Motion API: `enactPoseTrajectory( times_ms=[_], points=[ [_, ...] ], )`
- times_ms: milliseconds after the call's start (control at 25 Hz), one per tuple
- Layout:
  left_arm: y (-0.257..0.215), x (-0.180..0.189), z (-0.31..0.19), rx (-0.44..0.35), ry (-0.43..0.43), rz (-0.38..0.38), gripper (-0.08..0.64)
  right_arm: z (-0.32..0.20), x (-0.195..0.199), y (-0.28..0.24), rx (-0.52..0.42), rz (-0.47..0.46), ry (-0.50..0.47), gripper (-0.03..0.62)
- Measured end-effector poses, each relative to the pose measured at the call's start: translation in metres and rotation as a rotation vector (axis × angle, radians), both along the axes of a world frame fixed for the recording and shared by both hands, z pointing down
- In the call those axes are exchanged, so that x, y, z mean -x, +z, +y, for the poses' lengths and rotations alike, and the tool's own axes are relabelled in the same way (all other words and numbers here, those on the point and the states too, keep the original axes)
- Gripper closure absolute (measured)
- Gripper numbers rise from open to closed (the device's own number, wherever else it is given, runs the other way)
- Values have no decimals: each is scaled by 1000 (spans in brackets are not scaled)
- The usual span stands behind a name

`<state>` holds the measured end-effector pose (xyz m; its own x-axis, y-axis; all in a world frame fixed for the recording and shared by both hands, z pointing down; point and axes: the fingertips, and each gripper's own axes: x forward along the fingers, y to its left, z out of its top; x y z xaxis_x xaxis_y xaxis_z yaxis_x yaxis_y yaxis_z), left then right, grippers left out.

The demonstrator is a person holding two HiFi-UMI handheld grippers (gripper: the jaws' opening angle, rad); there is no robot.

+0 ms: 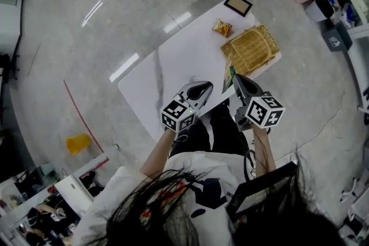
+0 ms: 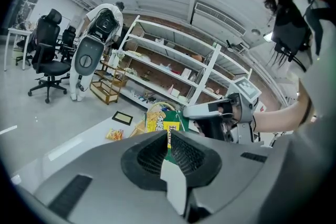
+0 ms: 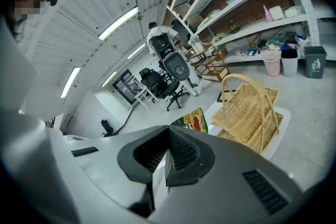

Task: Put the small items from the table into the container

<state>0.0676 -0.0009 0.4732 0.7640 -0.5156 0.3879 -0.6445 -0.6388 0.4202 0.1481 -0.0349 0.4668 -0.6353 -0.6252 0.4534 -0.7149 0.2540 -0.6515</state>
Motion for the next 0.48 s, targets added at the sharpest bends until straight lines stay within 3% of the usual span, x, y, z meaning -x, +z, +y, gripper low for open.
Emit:
enactPoseTrajectory(
  times_ms=[320, 480],
  points=[
    [-1, -49, -24, 10, 26, -33, 548, -53, -83, 1, -22, -197, 313, 580],
    [3, -60, -32, 18, 31, -47, 548, -62, -114, 0, -41, -241, 400, 580]
  ],
)
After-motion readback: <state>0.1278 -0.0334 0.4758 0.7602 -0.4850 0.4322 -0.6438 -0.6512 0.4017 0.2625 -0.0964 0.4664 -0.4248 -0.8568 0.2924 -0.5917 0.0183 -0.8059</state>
